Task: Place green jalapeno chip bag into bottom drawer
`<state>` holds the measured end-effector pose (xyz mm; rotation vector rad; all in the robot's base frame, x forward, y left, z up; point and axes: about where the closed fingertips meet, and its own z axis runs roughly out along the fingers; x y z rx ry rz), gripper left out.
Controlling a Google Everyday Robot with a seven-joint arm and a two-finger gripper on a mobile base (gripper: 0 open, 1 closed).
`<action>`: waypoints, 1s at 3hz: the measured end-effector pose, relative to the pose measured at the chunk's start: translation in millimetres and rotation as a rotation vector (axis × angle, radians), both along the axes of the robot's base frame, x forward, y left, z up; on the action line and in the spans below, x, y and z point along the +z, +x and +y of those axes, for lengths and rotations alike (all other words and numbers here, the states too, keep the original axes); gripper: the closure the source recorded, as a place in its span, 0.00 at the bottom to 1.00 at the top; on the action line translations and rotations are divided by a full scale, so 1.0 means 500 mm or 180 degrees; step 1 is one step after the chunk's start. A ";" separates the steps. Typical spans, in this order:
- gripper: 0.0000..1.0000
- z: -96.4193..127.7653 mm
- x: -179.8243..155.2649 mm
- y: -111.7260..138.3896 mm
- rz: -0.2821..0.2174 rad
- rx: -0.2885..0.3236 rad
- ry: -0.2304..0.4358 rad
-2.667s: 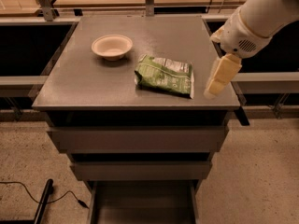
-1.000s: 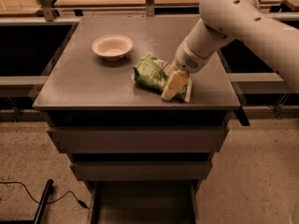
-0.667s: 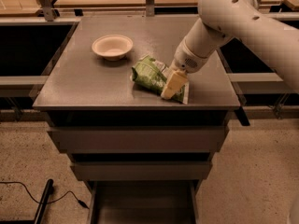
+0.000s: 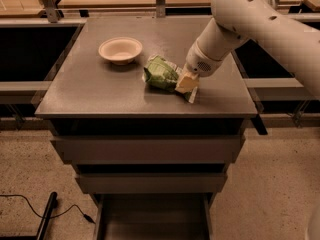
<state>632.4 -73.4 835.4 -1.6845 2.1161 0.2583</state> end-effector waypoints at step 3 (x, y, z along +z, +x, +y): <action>1.00 -0.139 0.219 -0.263 -0.0164 -0.0392 0.0172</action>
Offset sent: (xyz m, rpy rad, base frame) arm -0.2109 -0.0990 0.1540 0.0761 -0.0600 -0.1873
